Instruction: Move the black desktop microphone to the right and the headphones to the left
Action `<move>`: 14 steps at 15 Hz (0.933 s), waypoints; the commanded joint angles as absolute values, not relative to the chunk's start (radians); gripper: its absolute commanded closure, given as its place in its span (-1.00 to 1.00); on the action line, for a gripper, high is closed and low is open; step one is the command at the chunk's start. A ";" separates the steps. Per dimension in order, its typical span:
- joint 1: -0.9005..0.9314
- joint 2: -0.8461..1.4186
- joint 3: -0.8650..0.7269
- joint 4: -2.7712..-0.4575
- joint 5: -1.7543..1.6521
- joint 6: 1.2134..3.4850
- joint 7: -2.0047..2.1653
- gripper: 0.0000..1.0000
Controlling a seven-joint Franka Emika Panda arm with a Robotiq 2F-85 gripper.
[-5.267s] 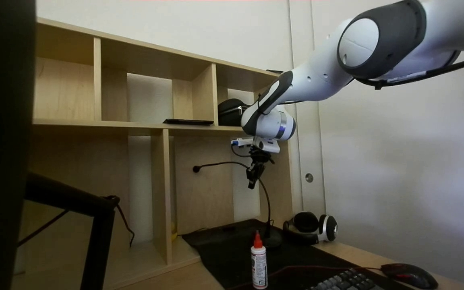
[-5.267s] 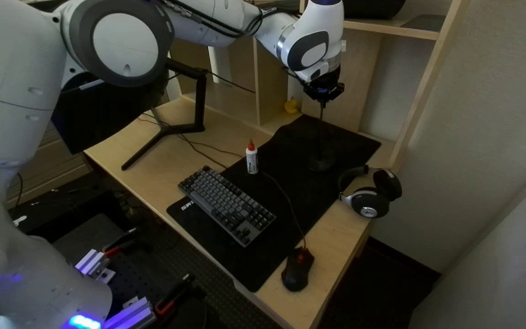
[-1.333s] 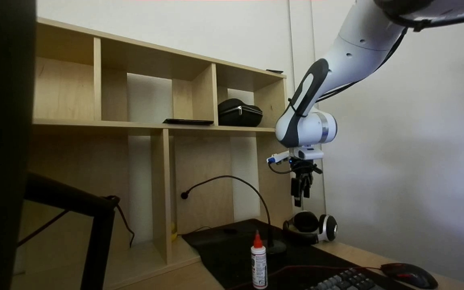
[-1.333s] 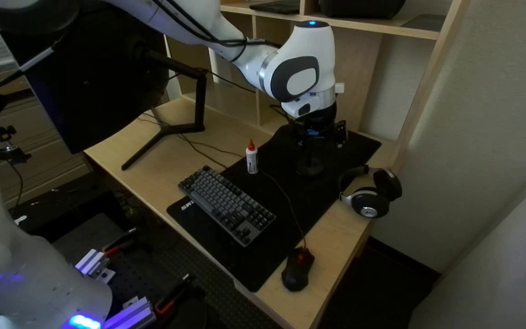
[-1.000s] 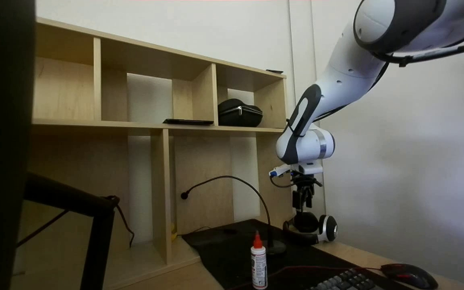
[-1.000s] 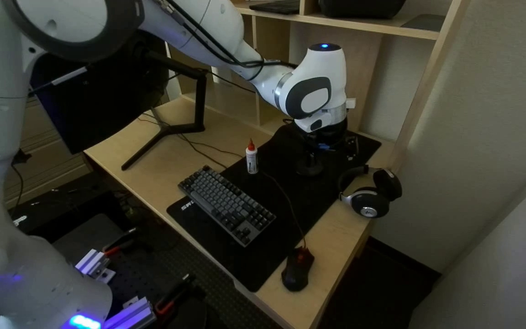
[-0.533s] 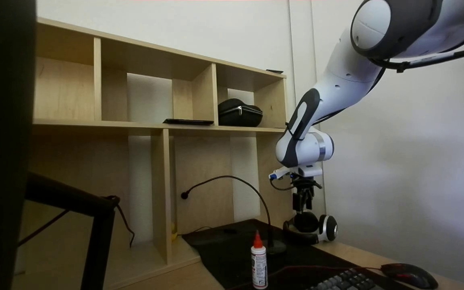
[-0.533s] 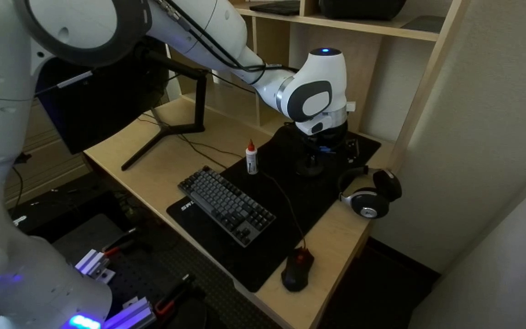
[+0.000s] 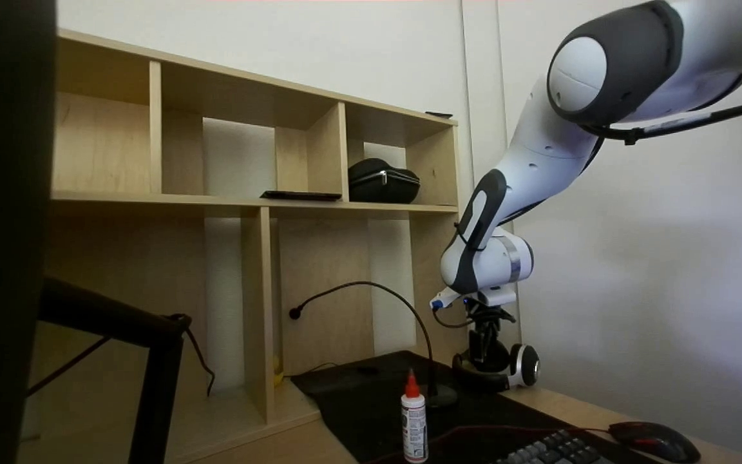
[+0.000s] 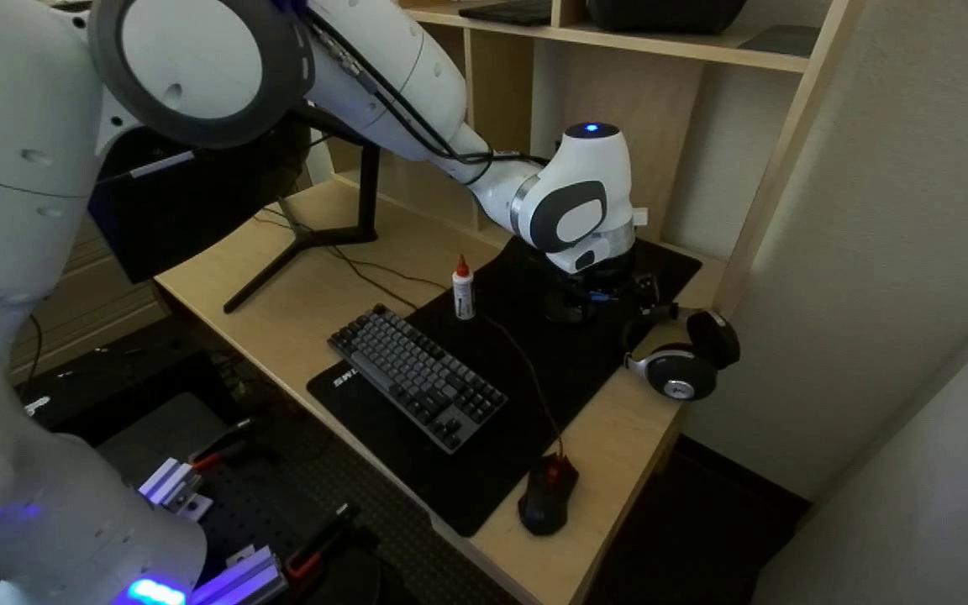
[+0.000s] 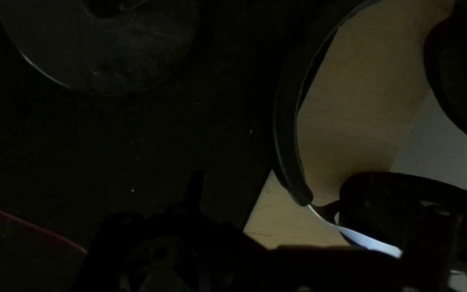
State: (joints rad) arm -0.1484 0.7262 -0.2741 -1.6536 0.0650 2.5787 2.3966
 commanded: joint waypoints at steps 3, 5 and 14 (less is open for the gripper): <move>-0.144 0.836 -0.287 -1.527 0.079 2.592 2.399 -1.00; -0.140 0.806 -0.286 -1.570 0.080 2.594 2.396 -1.00; -0.151 0.961 -0.297 -1.403 0.080 2.553 2.428 -1.00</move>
State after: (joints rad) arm -0.1439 0.8825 -0.2869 -1.5025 0.0667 2.5753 2.4192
